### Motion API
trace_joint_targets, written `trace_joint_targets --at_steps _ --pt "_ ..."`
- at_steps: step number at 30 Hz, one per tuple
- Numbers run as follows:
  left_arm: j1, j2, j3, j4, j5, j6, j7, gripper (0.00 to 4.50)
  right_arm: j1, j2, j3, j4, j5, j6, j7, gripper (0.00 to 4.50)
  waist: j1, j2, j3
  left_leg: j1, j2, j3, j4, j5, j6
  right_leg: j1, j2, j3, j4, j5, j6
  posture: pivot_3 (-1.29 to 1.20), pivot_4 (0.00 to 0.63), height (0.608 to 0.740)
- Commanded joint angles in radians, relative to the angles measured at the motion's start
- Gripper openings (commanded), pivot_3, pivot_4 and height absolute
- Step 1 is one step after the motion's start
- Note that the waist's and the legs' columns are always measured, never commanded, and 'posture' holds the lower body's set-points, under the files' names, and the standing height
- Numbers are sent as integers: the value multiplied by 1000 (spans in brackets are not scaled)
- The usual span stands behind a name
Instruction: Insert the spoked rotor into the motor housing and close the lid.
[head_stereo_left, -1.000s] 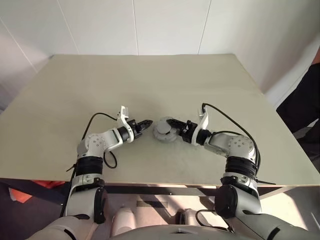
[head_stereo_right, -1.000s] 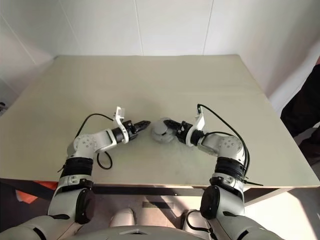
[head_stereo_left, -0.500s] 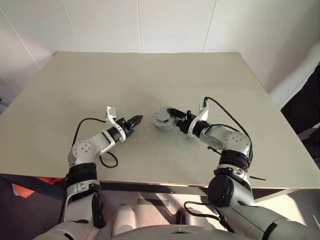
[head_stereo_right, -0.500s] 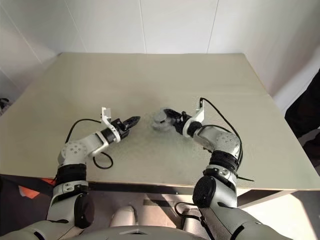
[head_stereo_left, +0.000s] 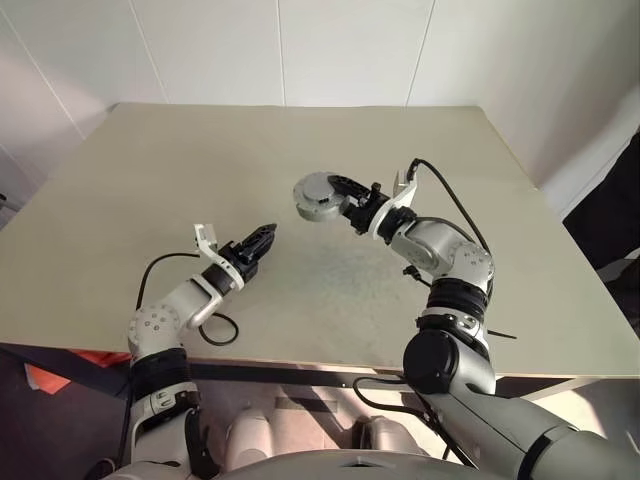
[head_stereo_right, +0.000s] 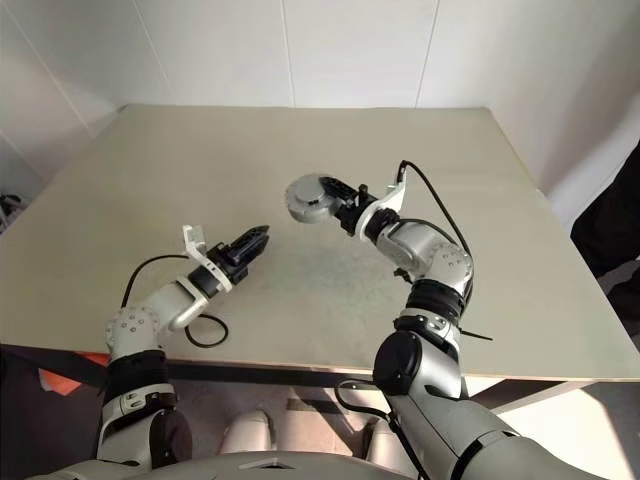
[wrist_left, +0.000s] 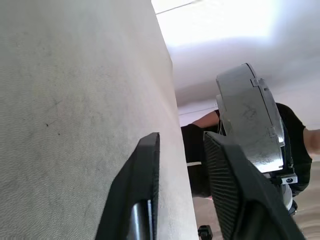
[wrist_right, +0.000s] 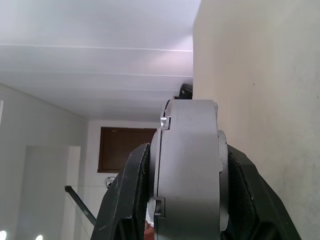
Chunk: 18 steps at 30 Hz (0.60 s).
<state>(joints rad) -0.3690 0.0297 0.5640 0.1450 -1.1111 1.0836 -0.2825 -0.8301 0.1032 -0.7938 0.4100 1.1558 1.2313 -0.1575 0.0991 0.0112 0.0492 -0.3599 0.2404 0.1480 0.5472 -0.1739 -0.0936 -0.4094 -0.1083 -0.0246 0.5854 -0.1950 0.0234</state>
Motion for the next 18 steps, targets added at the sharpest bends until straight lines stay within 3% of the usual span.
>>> trace_joint_targets --at_steps 1,5,10,18 --pt "-5 -5 4 -38 -101 20 -3 3074 -49 0 44 -18 70 5 7 2159 0 0 0 0 0 0 0 0 0 0 0 0 0 0 0 0 0 740" --pt "-39 -12 32 29 -270 83 66 4432 -42 -1 75 -22 93 18 5 2159 0 0 0 0 0 0 3 0 0 0 0 1 3 0 0 0 0 740" --pt "-61 -2 22 70 -369 84 106 4432 -16 -4 120 -35 98 40 15 2159 1 0 0 -1 0 -1 6 0 0 0 0 1 4 0 1 0 0 740" --pt "-163 28 -16 234 -315 31 36 4432 11 -1 174 -83 140 62 21 2159 5 -1 0 -3 0 -2 12 0 0 0 0 1 5 2 3 0 0 740"
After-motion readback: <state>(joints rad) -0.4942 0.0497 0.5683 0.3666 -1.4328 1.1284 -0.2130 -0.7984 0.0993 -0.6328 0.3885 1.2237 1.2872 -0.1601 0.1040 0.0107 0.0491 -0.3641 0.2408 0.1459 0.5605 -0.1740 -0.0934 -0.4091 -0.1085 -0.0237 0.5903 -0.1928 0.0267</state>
